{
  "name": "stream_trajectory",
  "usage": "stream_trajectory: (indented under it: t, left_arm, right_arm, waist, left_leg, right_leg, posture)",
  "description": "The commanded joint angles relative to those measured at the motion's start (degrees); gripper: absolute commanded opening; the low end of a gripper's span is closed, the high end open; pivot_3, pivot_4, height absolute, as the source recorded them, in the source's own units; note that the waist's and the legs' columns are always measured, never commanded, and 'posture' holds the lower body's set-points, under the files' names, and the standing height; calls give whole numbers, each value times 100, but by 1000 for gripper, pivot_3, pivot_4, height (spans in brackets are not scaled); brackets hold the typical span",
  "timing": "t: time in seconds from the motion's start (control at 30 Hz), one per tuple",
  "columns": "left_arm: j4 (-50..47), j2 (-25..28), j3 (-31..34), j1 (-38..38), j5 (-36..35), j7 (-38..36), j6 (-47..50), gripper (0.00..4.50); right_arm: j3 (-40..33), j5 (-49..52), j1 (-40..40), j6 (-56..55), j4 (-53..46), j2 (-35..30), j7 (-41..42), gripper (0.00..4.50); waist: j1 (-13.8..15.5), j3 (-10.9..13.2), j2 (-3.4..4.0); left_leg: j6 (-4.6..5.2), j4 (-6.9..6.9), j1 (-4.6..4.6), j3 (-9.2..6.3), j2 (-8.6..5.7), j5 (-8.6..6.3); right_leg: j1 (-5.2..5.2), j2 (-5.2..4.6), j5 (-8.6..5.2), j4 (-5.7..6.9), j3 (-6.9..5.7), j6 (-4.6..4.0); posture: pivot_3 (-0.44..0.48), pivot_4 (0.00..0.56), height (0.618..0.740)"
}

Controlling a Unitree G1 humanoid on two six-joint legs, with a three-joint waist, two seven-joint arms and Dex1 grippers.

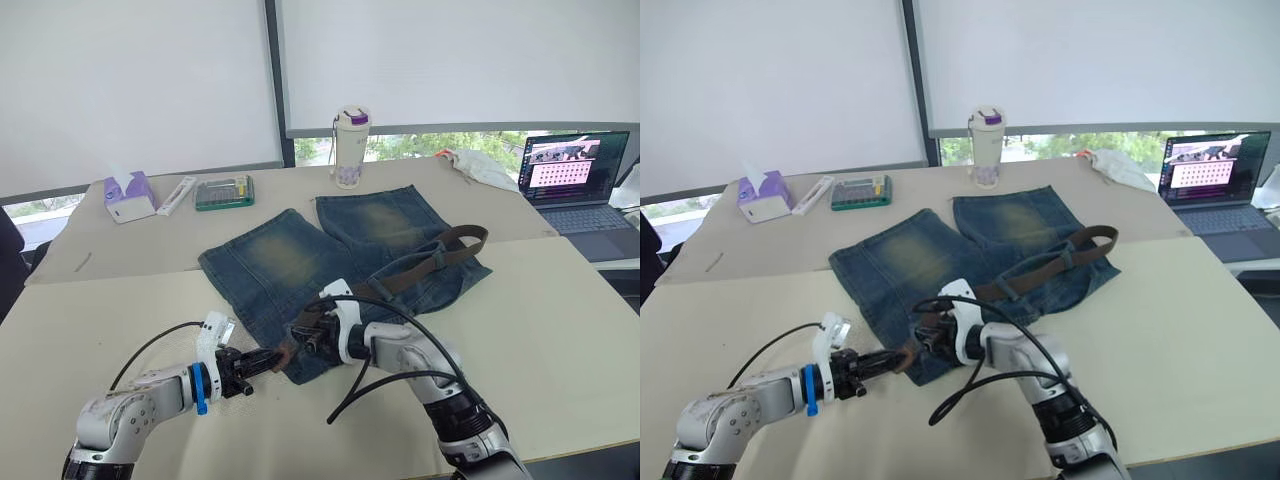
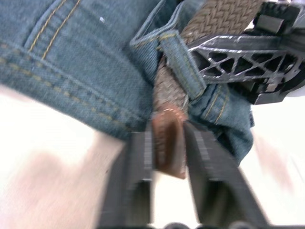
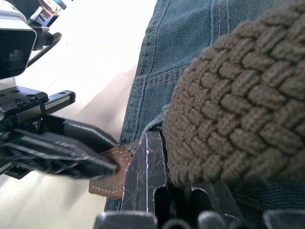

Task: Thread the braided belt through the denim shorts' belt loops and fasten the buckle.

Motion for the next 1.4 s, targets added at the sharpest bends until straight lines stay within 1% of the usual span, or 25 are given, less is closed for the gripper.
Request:
stream_trajectory:
  t: [0.03, 0.13, 0.2, 0.23, 0.43, 0.5, 0.67, 0.77, 0.83, 0.9, 0.97, 1.13, 1.23, 1.33, 1.4]
  left_arm:
    - [-102, 69, -140, 60, 44, -100, -19, 29]
    - [-52, 84, -131, 32, 62, -132, -37, 29]
    - [-5, 86, -115, -11, 73, -152, -60, 0]
    - [30, 89, -114, -38, 91, -172, -91, 0]
    - [171, 102, 8, -175, 24, -263, -48, 0]
    - [209, 216, -23, -169, 69, -423, -84, 0]
    - [501, 752, -26, -177, 290, -992, -362, 0]
    - [1196, 1267, 60, -346, 690, -1365, -827, 0]
    - [1606, 1462, 58, -503, 964, -1424, -1131, 0]
    - [2237, 1534, 135, -782, 1251, -1280, -1499, 0]
    - [3079, 1641, 175, -1124, 1761, -975, -2139, 0]
    - [4786, 1714, 452, -1985, 2466, 52, -3109, 0]
    - [5496, 1764, 621, -2354, 2714, 526, -3476, 0]
    - [5981, 1823, 784, -2602, 2746, 565, -3581, 0]
    - [6105, 1874, 757, -2624, 2860, 529, -3692, 0]
  right_arm:
    - [-6, -36, 64, -88, -236, -30, 11, 0]
    - [72, -94, 157, -174, -519, -249, 131, 0]
    - [54, -63, 228, -148, -779, -394, 189, 832]
    - [8, -29, 266, -114, -921, -472, 204, 1077]
    - [-285, 94, 481, -39, -1699, -1048, 249, 3159]
    - [-355, 105, 597, -20, -1913, -1300, 287, 3824]
    - [-187, -114, 660, -131, -2088, -1751, 310, 3824]
    - [31, -450, 658, -113, -1886, -1969, 191, 3824]
    - [114, -602, 642, -23, -1715, -1994, 73, 3824]
    - [265, -790, 602, -4, -1527, -2022, 1, 3824]
    - [421, -945, 525, -45, -1346, -1974, -24, 3824]
    - [340, -832, 340, -150, -950, -1436, 17, 3824]
    - [339, -929, 214, -303, -576, -1163, 13, 3824]
    - [343, -1004, 81, -540, -217, -848, -16, 3824]
    - [381, -1048, 34, -659, -99, -701, 19, 3824]
  waist:
    - [8, -1, 1]
    - [25, 0, 1]
    - [41, 0, 0]
    - [54, 0, 0]
    - [85, 1, -2]
    - [91, 1, -2]
    - [92, 3, -4]
    - [86, 4, -6]
    - [89, 5, -6]
    - [99, 3, -4]
    - [102, -5, -17]
    - [43, -23, -41]
    - [-15, -25, -44]
    - [-48, -30, -51]
    - [-60, -31, -52]
  left_leg:
    - [0, 0, 0, 0, 0, 0]
    - [0, 0, 0, 1, -2, 0]
    - [0, 0, -1, 0, -4, 0]
    - [0, 0, -1, 1, -5, 0]
    - [0, 0, -2, 2, -6, 0]
    - [0, 0, -2, 2, -6, 0]
    - [0, 0, -2, 5, -9, 0]
    - [0, 0, -1, 6, -10, 0]
    - [0, 0, -1, 6, -10, 0]
    - [-1, 0, 0, 6, -13, 1]
    - [-1, 0, 7, 6, -13, 1]
    - [-2, 0, 16, 6, -1, 1]
    - [-3, -1, 17, 7, 1, 1]
    - [-4, -2, 18, 6, 2, 2]
    - [-4, -2, 17, 6, 5, 2]
  right_leg:
    - [0, 0, 0, 0, 0, 0]
    - [1, -2, 0, -1, 1, 0]
    - [1, -3, 0, -2, 1, 0]
    - [1, -3, 0, -3, 1, 1]
    - [1, -1, 0, -3, 0, 1]
    - [1, -1, 0, -3, 0, 1]
    - [1, -1, -1, -4, -1, 1]
    - [-1, 6, -1, -4, -3, 1]
    - [-1, 7, -1, -4, -5, 0]
    - [1, 2, -1, -6, -6, 0]
    - [5, 0, -1, -4, -6, 0]
    - [3, 8, 5, 1, -12, -9]
    - [-4, 8, 6, 8, -15, -10]
    - [-8, 5, 6, 17, -17, -11]
    - [-10, 5, 6, 21, -17, -11]
  posture:
    - [0, 150, 740]
    - [0, 150, 740]
    - [0, 150, 740]
    - [0, 150, 740]
    - [0, 150, 740]
    - [0, 150, 740]
    - [0, 150, 740]
    - [0, 150, 740]
    - [0, 150, 740]
    - [0, 150, 740]
    - [0, 150, 740]
    - [0, 150, 740]
    - [0, 150, 740]
    - [0, 150, 740]
    - [0, 150, 740]
